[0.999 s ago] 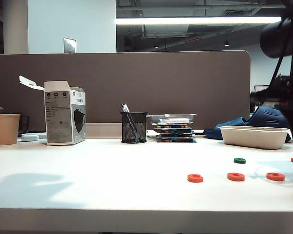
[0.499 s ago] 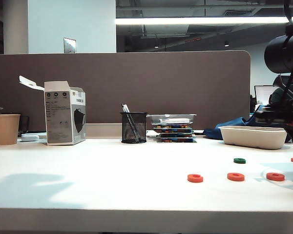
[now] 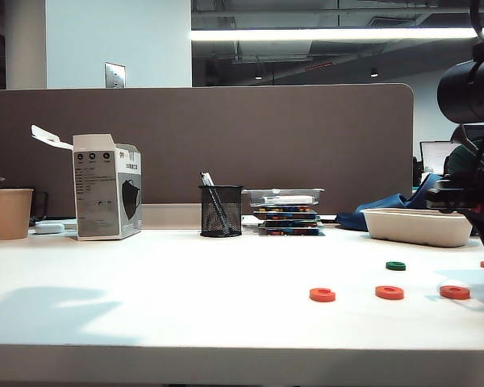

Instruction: Select the appropriate letters from the row of letter magnets placed on the table to arrange into the word "cool".

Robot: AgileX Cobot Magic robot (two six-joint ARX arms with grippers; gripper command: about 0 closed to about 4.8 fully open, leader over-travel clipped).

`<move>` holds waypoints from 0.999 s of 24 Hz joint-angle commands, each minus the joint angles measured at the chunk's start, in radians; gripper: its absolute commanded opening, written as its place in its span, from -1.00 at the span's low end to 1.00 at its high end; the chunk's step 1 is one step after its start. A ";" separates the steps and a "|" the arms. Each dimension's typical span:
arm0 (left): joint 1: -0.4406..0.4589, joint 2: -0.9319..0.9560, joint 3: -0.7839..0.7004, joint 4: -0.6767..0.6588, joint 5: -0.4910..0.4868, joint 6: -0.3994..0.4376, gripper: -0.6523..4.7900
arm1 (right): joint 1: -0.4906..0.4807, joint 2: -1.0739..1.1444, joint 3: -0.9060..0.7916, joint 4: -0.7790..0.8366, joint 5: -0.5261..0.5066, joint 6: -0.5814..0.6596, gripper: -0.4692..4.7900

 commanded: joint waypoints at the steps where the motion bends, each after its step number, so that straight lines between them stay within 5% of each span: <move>1: -0.001 -0.003 0.004 0.009 -0.002 0.005 -0.78 | 0.000 -0.005 0.013 -0.013 -0.016 0.000 -0.37; 15: -0.001 -0.003 0.004 0.009 -0.002 0.005 -0.78 | -0.001 -0.021 0.211 -0.142 -0.017 -0.029 -0.26; 19: -0.001 -0.003 0.004 0.009 -0.002 0.005 -0.78 | -0.017 -0.105 0.330 -0.177 -0.017 -0.058 -0.79; 24: -0.002 -0.003 0.004 0.009 -0.002 0.005 -0.78 | -0.074 -0.237 0.397 -0.200 -0.017 -0.064 -0.83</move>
